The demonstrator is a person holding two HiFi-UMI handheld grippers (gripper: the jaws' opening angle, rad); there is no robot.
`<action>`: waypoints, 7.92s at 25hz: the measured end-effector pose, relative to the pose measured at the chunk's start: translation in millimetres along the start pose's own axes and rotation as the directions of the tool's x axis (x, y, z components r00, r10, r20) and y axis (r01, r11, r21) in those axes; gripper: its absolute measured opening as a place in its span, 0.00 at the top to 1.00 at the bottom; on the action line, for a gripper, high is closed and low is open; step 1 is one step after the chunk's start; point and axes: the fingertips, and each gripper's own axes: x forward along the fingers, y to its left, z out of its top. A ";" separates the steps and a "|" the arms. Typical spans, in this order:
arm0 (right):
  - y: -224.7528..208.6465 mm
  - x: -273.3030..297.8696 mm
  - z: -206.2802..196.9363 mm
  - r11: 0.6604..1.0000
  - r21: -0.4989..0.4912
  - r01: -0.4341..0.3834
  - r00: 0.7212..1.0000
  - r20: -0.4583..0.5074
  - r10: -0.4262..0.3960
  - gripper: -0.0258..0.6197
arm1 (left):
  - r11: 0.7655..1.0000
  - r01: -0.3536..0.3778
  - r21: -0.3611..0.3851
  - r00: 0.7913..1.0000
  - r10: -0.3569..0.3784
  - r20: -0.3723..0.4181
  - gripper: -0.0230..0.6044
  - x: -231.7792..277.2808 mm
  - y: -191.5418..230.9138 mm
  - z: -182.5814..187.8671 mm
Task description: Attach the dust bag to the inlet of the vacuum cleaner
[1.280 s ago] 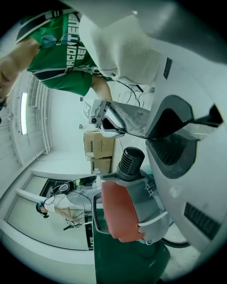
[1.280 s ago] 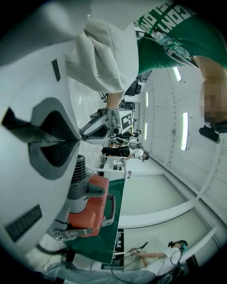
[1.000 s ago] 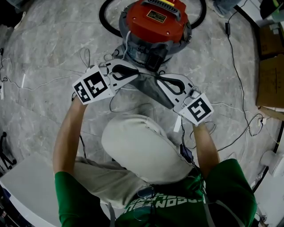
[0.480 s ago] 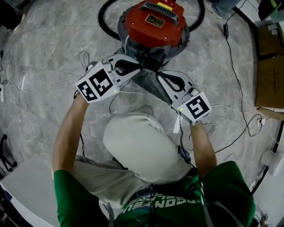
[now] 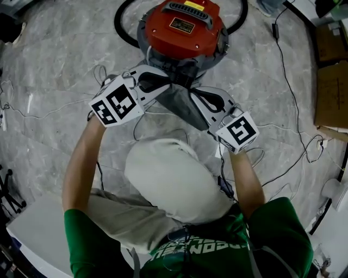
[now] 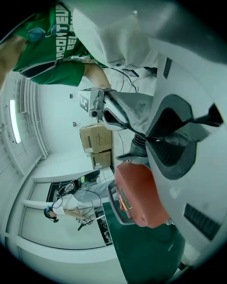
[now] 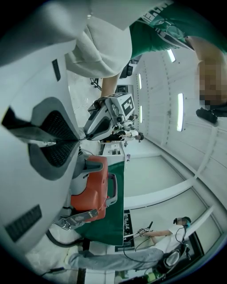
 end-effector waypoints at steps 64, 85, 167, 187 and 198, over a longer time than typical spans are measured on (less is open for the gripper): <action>-34.0 -0.9 47.3 0.997 -0.047 0.063 0.998 -0.005 -0.064 0.93 | 0.924 -0.367 -0.104 0.924 0.375 0.077 0.94 -34.6 51.3 8.8; 120.0 55.1 328.2 0.987 -0.041 -0.154 0.983 -0.104 0.149 0.95 | 0.649 -0.551 -0.524 0.785 0.617 -0.061 0.96 -365.8 -9.4 65.7; 2.7 -312.4 654.1 0.967 -0.054 -0.250 0.968 -0.004 0.250 0.95 | 0.311 -0.577 -0.755 0.481 0.877 -0.007 0.96 -379.2 18.8 628.2; 10.4 -304.3 649.6 0.974 -0.067 -0.217 0.976 -0.023 0.216 0.95 | 0.327 -0.568 -0.755 0.496 0.868 0.003 0.96 -384.5 15.1 622.4; 10.8 -301.3 647.7 0.977 -0.072 -0.202 0.979 -0.035 0.200 0.95 | 0.346 -0.557 -0.755 0.510 0.860 0.017 0.96 -384.9 16.6 621.2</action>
